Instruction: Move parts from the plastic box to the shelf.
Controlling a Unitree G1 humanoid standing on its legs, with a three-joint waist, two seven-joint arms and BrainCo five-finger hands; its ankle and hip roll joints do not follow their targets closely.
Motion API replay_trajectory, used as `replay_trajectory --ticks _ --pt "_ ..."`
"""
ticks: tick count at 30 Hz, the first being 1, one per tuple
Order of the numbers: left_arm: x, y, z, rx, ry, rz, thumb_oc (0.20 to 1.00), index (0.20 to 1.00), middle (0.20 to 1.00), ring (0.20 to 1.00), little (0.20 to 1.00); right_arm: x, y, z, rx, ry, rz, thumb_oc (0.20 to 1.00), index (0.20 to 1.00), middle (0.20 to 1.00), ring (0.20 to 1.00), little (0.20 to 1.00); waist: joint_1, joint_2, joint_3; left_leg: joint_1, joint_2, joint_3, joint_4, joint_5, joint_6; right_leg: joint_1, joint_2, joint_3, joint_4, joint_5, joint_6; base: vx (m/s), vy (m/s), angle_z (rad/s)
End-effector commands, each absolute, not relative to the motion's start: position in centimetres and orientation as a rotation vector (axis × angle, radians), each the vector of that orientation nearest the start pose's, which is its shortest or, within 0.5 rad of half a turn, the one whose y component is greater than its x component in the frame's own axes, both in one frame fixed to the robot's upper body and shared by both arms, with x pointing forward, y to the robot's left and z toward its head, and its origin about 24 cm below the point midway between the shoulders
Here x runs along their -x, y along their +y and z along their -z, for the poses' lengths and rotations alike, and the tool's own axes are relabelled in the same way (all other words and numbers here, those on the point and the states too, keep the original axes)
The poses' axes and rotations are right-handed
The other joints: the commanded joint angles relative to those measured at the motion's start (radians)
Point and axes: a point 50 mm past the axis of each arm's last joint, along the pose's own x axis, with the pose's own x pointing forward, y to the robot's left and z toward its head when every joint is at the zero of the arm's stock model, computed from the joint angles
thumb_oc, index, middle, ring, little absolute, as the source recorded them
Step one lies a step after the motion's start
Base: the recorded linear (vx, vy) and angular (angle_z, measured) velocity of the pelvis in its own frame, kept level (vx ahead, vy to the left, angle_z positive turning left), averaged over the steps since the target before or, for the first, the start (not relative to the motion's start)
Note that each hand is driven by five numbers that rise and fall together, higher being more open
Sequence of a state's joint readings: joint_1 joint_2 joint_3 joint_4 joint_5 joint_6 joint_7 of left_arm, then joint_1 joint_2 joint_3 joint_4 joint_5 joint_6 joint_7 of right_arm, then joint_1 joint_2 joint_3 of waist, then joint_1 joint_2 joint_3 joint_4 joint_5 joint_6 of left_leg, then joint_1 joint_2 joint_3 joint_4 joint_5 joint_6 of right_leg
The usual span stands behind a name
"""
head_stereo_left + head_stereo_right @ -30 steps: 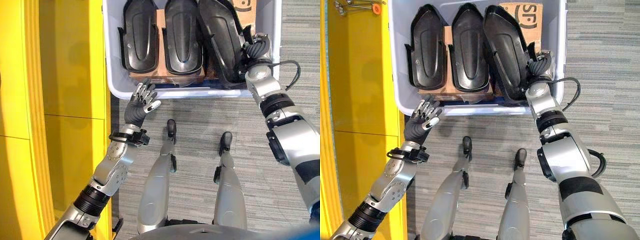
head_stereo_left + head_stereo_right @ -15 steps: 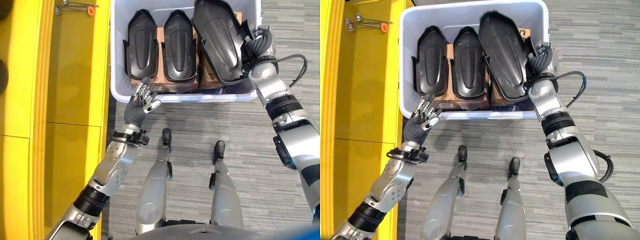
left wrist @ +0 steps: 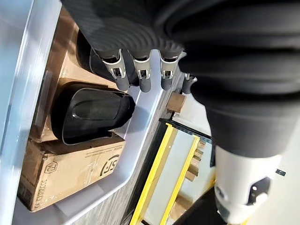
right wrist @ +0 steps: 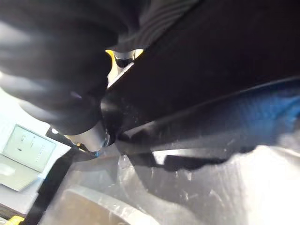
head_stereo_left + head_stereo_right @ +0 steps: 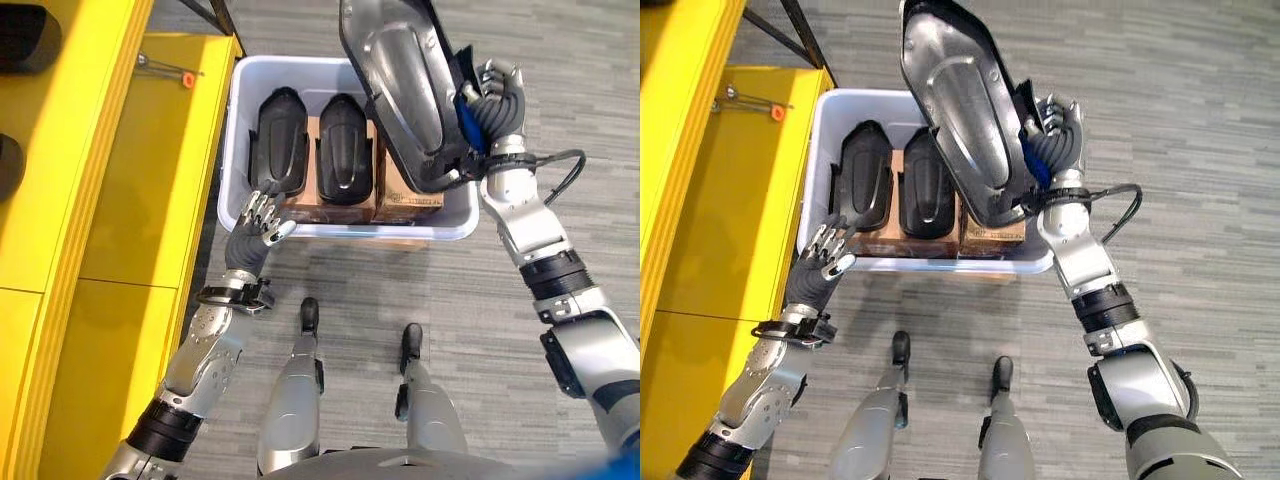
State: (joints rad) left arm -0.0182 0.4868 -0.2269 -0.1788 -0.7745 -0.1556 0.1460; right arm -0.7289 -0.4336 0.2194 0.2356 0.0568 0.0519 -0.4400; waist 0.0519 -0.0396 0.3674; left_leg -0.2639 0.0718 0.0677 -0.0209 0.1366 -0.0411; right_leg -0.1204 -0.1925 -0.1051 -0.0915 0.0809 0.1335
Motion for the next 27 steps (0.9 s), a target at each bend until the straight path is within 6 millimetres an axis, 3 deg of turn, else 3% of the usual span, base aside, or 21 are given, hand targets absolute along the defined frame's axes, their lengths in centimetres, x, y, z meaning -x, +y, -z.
replay_trajectory --ticks 1,2,8,14,17,18,20,22,23,27 --pt "-24.5 17.6 -10.8 0.341 -0.228 0.187 1.000 1.000 1.000 1.000 1.000 -34.7 -15.8 -22.4 0.288 -0.619 0.189 0.200 0.200 0.200 0.200 0.200 0.013 0.006 -0.121 0.110 0.071 -0.025 -0.026 -0.048 -0.033 -0.071 0.006 0.065 0.103 0.023 -0.006 0.09 -0.030 -0.03" --pt "-24.3 18.2 -10.1 0.331 -0.205 0.155 1.000 1.000 1.000 1.000 1.000 -34.0 -15.2 -20.9 0.275 -0.592 0.138 0.200 0.200 0.200 0.200 0.200 0.008 0.008 -0.149 0.146 0.082 -0.021 -0.035 -0.046 -0.036 -0.045 0.014 0.061 0.113 0.005 -0.009 0.09 -0.033 0.00" --pt "-23.2 19.7 -7.9 0.335 -0.134 0.058 1.000 1.000 1.000 1.000 1.000 -32.1 -14.9 -17.7 0.221 -0.527 0.058 0.200 0.200 0.200 0.200 0.200 0.000 0.021 -0.212 0.250 0.136 -0.016 -0.042 -0.044 -0.041 0.014 0.060 0.052 0.231 -0.098 -0.033 0.05 -0.060 -0.01" --pt "-21.8 20.9 -7.0 0.330 -0.109 -0.002 1.000 1.000 1.000 1.000 1.000 -31.6 -14.7 -18.0 0.218 -0.549 0.014 0.200 0.200 0.200 0.200 0.200 0.013 0.029 -0.248 0.311 0.201 -0.038 -0.027 -0.016 -0.059 0.074 0.123 0.023 0.312 -0.184 -0.073 0.04 -0.158 0.03" --pt "-21.3 21.1 -6.2 0.345 -0.085 -0.035 1.000 1.000 1.000 1.000 1.000 -31.7 -14.3 -18.5 0.194 -0.568 0.002 0.200 0.200 0.200 0.200 0.200 0.044 0.042 -0.246 0.287 0.248 -0.080 -0.054 0.110 -0.104 0.085 0.167 -0.016 0.318 -0.209 -0.093 -0.11 -0.168 0.25" --pt "-21.1 21.2 -5.9 0.356 -0.075 -0.041 1.000 1.000 1.000 1.000 1.000 -31.8 -14.5 -18.6 0.181 -0.571 0.009 0.200 0.200 0.200 0.200 0.200 0.044 0.043 -0.246 0.265 0.253 -0.095 -0.062 0.129 -0.110 0.080 0.171 -0.035 0.316 -0.210 -0.098 -0.14 -0.149 0.40" --pt "-21.1 20.9 -5.5 0.364 -0.054 -0.032 1.000 1.000 1.000 1.000 1.000 -31.6 -15.0 -18.9 0.187 -0.589 0.030 0.200 0.200 0.200 0.200 0.200 0.043 0.043 -0.239 0.215 0.260 -0.075 -0.066 0.200 -0.117 0.086 0.160 -0.083 0.297 -0.203 -0.102 -0.15 -0.082 0.65" --pt "-21.4 20.6 -5.3 0.363 -0.046 -0.022 1.000 1.000 1.000 1.000 1.000 -31.2 -15.6 -19.2 0.200 -0.609 0.060 0.200 0.200 0.200 0.200 0.200 0.028 0.032 -0.229 0.193 0.273 0.034 -0.051 0.221 -0.106 0.100 0.133 -0.134 0.269 -0.190 -0.109 -0.22 -0.047 1.52" --pt "-21.7 20.2 -5.3 0.363 -0.049 -0.005 1.000 1.000 1.000 1.000 1.000 -31.2 -15.8 -19.3 0.214 -0.613 0.076 0.200 0.200 0.200 0.200 0.200 0.019 0.022 -0.222 0.211 0.284 0.118 -0.001 0.188 -0.097 0.104 0.103 -0.181 0.255 -0.173 -0.111 -0.25 -0.048 1.67" --pt "-22.3 19.8 -5.9 0.371 -0.075 0.014 1.000 1.000 1.000 1.000 1.000 -30.9 -16.2 -18.8 0.197 -0.603 0.105 0.200 0.200 0.200 0.200 0.200 0.005 0.014 -0.231 0.259 0.289 0.111 0.137 0.101 -0.093 0.104 0.054 -0.265 0.246 -0.148 -0.118 -0.18 0.014 1.14"
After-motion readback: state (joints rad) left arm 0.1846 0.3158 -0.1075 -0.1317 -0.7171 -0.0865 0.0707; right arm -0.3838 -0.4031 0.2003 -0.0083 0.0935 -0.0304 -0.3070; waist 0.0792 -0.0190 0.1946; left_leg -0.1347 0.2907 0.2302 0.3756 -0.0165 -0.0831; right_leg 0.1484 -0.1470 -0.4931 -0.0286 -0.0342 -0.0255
